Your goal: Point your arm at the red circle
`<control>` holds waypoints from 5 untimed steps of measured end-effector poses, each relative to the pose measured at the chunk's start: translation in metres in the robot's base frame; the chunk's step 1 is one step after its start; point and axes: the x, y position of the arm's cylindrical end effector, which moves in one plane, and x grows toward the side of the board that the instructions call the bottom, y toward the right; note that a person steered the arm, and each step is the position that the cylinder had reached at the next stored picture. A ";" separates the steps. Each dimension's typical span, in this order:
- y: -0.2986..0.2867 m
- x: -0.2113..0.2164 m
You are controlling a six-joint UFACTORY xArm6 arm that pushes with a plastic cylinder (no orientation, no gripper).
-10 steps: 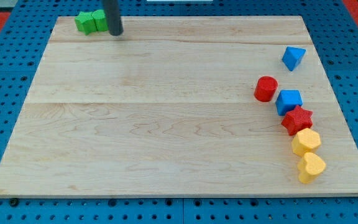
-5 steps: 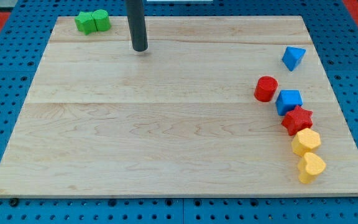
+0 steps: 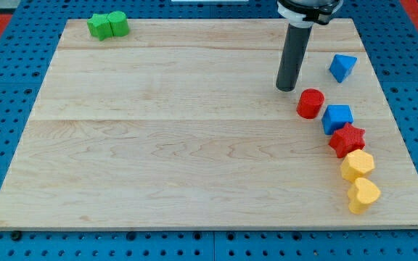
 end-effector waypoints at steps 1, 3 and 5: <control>0.000 0.000; 0.041 0.006; 0.069 0.006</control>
